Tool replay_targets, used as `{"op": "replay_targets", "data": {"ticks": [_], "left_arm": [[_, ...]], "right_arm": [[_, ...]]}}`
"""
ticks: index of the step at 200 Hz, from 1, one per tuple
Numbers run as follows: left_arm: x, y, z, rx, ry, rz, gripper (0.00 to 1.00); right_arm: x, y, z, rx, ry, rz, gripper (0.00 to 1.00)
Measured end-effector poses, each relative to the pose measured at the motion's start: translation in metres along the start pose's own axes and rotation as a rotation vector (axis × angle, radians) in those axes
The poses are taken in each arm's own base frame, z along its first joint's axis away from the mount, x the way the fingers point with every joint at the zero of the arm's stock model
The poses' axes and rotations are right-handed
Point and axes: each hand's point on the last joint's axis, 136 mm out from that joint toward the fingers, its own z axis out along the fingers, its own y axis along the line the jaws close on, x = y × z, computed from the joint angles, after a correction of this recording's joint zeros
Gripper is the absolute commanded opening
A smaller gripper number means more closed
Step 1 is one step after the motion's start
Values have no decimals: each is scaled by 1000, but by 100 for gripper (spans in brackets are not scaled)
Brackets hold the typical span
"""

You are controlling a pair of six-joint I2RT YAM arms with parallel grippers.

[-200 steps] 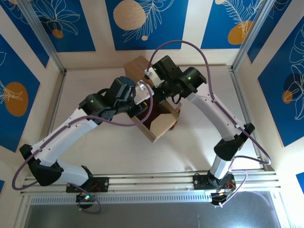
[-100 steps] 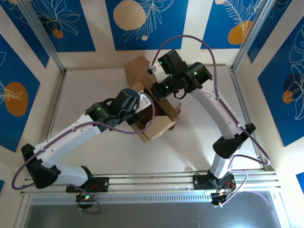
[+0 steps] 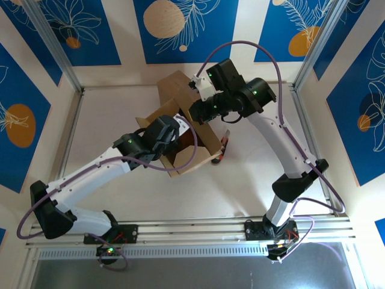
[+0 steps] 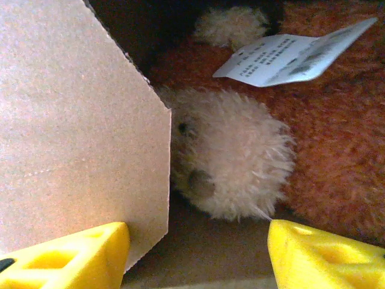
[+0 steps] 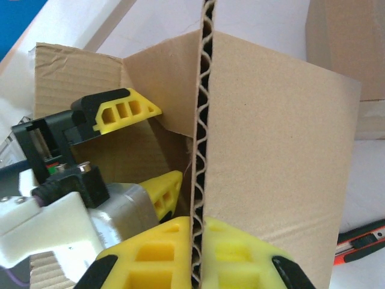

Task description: Unpack the express box

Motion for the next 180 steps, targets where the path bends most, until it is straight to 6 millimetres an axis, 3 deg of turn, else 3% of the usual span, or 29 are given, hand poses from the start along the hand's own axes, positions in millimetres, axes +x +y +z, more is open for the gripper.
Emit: {"op": "replay_targets", "data": {"ticks": [61, 122, 166, 180], "left_arm": [[-8, 25, 9, -187, -24, 65, 58], [-16, 45, 9, -343, -57, 110, 71], [-22, 53, 6, -398, -94, 104, 58], [-24, 55, 5, -408, -103, 96, 59]], "right_arm": [[-7, 2, -1, -11, -33, -5, 0], [-1, -3, 7, 5, -8, 3, 0], [-6, -1, 3, 0, -36, -6, 0], [-9, 0, 1, -2, -51, -10, 0]]}}
